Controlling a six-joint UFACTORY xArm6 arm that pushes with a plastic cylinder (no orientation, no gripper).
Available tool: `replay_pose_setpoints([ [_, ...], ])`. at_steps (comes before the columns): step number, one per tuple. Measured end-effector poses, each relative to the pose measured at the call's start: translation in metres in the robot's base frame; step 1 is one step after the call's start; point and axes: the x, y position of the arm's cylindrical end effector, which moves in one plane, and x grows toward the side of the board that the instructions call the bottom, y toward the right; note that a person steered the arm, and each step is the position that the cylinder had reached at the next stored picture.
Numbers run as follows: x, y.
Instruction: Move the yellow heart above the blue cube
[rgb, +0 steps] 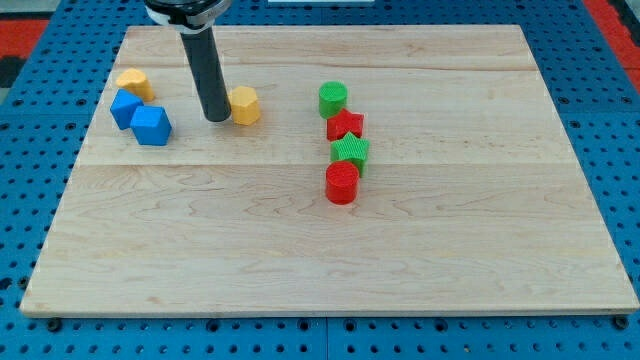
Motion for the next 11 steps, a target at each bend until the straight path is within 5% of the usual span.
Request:
replay_pose_setpoints([
  [1,-0.020,0.009],
  [3,-0.117,-0.146],
  [4,-0.125,-0.186],
  [6,-0.051,-0.184],
  [9,-0.044,-0.134],
  [11,-0.118,-0.116],
])
